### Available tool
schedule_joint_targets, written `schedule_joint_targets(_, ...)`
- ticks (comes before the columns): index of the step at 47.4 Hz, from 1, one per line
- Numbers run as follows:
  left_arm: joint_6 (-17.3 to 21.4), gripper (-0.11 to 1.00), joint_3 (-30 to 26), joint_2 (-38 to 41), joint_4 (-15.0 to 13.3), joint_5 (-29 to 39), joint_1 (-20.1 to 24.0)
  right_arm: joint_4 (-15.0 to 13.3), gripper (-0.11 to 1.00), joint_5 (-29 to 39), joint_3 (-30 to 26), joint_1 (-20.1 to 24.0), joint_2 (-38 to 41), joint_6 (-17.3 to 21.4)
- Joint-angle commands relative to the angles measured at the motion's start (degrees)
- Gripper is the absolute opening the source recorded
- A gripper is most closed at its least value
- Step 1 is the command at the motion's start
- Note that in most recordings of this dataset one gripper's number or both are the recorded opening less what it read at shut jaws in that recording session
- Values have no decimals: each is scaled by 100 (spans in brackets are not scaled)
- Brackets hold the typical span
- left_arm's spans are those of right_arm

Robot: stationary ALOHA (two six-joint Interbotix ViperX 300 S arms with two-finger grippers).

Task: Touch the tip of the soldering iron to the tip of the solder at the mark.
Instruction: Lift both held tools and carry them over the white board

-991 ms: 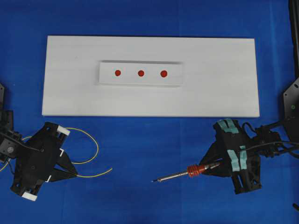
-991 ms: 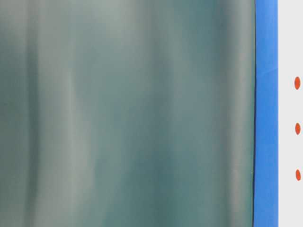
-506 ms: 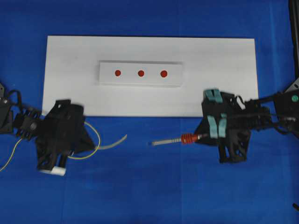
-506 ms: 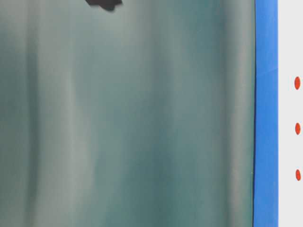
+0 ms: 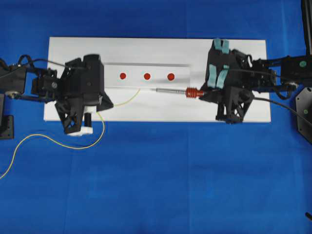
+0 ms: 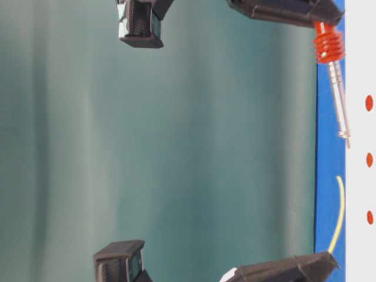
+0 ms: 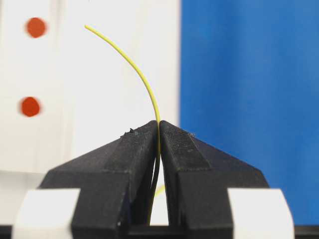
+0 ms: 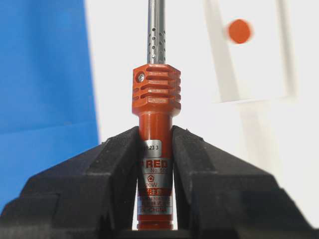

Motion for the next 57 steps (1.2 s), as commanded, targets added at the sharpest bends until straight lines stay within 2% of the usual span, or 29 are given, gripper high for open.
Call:
schedule_joint_targets(1,35,3,-141,-35,18,-18,185,-88,6,-44,-149,-176,-123,-9)
schedule_joint_targets(13,105,3,-123,-26,18,-18,475,-237,6,-44,-149,-352,-123,-9)
schedule_joint_targets(29,70,3,-44,-70,18,-9,483,-272,6,-44,-149,-396,-123,-9)
schedule_joint_targets(48,-18,3,545,-580,9,-9,483,-272,6,-26,-158,-396,-123,18)
schedule_joint_targets(57,-167,3,642,-650,9,-18,483,-272,6,-26,-158,-387,-123,35)
